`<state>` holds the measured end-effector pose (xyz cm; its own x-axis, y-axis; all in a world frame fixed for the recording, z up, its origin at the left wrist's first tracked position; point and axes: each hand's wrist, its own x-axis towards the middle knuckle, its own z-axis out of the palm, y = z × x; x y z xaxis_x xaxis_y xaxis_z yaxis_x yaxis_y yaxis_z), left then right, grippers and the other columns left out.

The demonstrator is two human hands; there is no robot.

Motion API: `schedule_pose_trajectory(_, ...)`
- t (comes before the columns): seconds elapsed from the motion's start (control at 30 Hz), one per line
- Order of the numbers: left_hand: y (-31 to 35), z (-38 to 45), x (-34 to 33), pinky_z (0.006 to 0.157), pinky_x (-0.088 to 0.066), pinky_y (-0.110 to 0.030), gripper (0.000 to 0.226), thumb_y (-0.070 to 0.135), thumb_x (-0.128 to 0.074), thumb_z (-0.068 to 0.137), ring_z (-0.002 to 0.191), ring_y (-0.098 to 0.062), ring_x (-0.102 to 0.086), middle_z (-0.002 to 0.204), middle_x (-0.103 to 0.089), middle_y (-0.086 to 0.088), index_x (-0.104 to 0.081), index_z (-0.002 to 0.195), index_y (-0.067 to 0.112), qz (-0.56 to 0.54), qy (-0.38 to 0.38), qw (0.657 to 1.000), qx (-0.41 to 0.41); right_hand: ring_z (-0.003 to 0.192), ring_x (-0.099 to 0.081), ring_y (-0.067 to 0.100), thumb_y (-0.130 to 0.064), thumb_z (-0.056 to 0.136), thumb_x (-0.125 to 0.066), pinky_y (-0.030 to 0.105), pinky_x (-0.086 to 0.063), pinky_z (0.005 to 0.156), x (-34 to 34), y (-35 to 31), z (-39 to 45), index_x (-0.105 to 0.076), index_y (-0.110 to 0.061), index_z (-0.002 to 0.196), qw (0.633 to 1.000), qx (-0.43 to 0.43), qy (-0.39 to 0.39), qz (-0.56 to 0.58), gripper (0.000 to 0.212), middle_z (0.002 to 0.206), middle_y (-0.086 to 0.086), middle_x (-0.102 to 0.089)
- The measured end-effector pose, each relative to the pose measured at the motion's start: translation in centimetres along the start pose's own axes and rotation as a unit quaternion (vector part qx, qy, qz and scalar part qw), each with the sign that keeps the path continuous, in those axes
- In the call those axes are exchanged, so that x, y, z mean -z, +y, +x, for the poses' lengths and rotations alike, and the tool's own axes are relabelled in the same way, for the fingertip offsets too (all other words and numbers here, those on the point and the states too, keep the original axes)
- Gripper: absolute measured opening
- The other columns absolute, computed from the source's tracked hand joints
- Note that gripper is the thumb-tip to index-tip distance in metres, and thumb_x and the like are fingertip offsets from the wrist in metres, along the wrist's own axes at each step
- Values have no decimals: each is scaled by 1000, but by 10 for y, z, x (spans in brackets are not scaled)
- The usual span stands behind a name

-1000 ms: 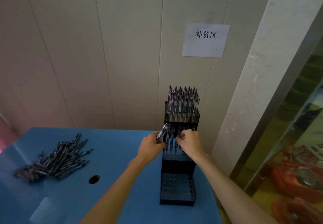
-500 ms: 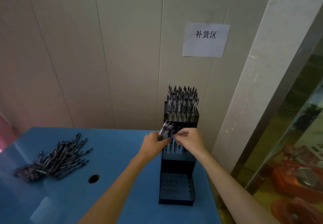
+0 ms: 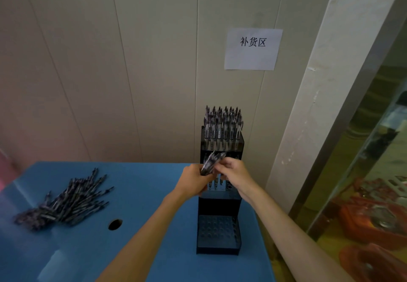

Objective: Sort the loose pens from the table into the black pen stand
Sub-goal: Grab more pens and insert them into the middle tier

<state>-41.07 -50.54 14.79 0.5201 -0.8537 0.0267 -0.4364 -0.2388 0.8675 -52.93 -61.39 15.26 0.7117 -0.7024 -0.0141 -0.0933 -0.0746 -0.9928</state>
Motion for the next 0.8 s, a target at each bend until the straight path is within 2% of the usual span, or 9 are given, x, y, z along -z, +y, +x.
schedule_pose_trajectory(0.1, -4, 4, 5, 40, -33, -15, 22, 17, -68, 89, 37, -2, -40, 55, -52, -1, -64, 74, 2, 46, 10, 999, 2, 89, -74, 20, -13, 100, -56, 30, -60, 79, 8, -2, 6, -63, -7, 104, 997, -2, 51, 66, 10, 100, 10, -74)
schedule_pose_trajectory(0.2, -13, 6, 8, 43, -24, -20, 30, 19, -64, 91, 43, -8, -30, 54, -40, 2, -52, 68, 5, 66, 26, 997, 5, 82, -74, 24, -11, 101, -53, 29, -61, 74, 17, -4, 11, -57, -5, 101, 990, 33, 111, 84, 7, 97, 15, -70)
schedule_pose_trajectory(0.27, -17, 6, 9, 46, -23, -24, 35, 20, -62, 92, 46, -11, -27, 53, -36, 3, -41, 65, 12, 70, 37, 997, 1, 80, -71, 20, -10, 101, -53, 26, -61, 71, 23, -3, 14, -55, -11, 96, 987, 67, 143, 13, 6, 95, 12, -67)
schedule_pose_trajectory(0.4, -17, 4, 10, 50, -26, -28, 39, 21, -61, 93, 47, -12, -28, 53, -34, 4, -36, 63, 18, 65, 60, 996, 0, 81, -68, 13, -12, 97, -61, 26, -58, 73, 32, 4, 19, -59, -22, 91, 970, 137, 143, -142, 12, 88, 3, -68)
schedule_pose_trajectory(0.47, -17, 4, 10, 54, -26, -31, 38, 22, -60, 93, 51, -14, -28, 55, -35, 3, -34, 65, 18, 74, 77, 994, -8, 78, -67, 5, -12, 94, -65, 19, -55, 71, 33, 7, 22, -61, -22, 91, 958, 155, 149, -191, 11, 84, -4, -68)
schedule_pose_trajectory(0.57, -18, 5, 12, 57, -26, -33, 34, 19, -58, 90, 54, -16, -28, 58, -35, 2, -33, 67, 18, 83, 86, 993, -11, 75, -64, -3, -14, 93, -69, 11, -50, 68, 31, 13, 25, -66, -17, 93, 944, 164, 154, -239, 4, 80, -9, -68)
schedule_pose_trajectory(0.8, -23, 8, 12, 56, -29, -33, 32, 18, -58, 88, 54, -17, -31, 59, -38, 0, -35, 67, 18, 84, 71, 994, -2, 77, -65, -1, -17, 92, -70, 8, -49, 69, 25, 29, 26, -71, -13, 95, 932, 164, 129, -296, 6, 81, -9, -68)
